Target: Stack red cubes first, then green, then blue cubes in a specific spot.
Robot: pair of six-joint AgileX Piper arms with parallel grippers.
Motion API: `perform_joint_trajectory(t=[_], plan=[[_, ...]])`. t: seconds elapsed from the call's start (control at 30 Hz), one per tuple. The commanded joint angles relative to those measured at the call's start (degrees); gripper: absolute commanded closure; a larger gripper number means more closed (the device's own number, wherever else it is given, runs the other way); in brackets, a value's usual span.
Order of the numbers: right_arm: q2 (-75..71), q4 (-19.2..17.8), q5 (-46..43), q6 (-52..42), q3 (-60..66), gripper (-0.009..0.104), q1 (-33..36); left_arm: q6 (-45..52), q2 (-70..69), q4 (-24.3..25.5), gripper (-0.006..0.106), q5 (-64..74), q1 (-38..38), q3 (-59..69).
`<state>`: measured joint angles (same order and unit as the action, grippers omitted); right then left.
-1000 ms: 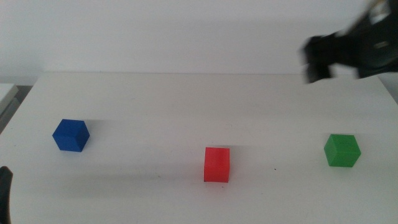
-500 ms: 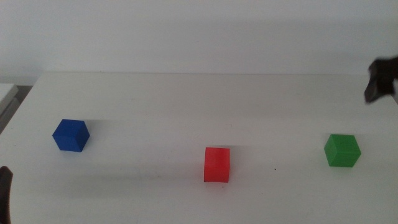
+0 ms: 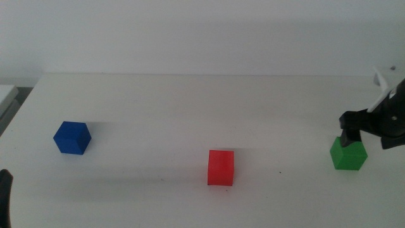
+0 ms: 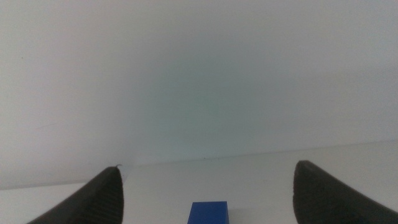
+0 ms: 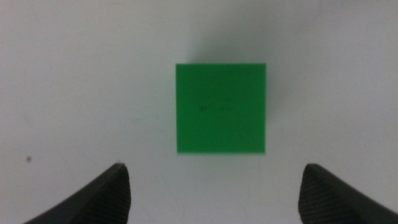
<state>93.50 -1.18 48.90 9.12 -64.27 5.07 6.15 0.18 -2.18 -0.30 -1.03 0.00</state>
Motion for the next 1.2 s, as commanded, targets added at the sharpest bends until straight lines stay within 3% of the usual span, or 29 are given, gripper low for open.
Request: perform_joint_trajectory(t=[0.0,0.17,0.8,0.93,1.07,1.13,1.17], plan=[[1.4,-0.7,-2.4,0.7,0.2,0.007,0.3,-0.2,-0.2,-0.2,0.008,-0.7,-0.1,0.0],[4.3,-4.7,-5.5,3.9,0.2,0.007,0.3,-0.2,-0.2,-0.2,0.008,-0.7,-0.1,0.0],[13.1,-6.8,-13.3,7.8,0.1,0.011,0.5,-0.2,-0.2,-0.2,0.008,-0.7,-0.1,0.0],[13.9,-7.5,-14.4,9.6,0.1,0.03,0.8,-0.2,-0.2,-0.2,0.008,-0.7,-0.1,0.0],[13.4,-7.7,-13.5,12.1,0.0,0.074,1.1,-0.2,-0.2,-0.2,0.008,-0.7,-0.1,0.0],[11.7,-8.4,-10.8,13.2,-0.8,0.093,2.2,-0.2,-0.2,-0.2,0.008,-0.7,-0.1,0.0],[10.4,-9.2,-8.7,14.7,-1.6,0.097,3.1,-0.2,-0.2,-0.2,0.008,-0.7,-0.1,0.0]])
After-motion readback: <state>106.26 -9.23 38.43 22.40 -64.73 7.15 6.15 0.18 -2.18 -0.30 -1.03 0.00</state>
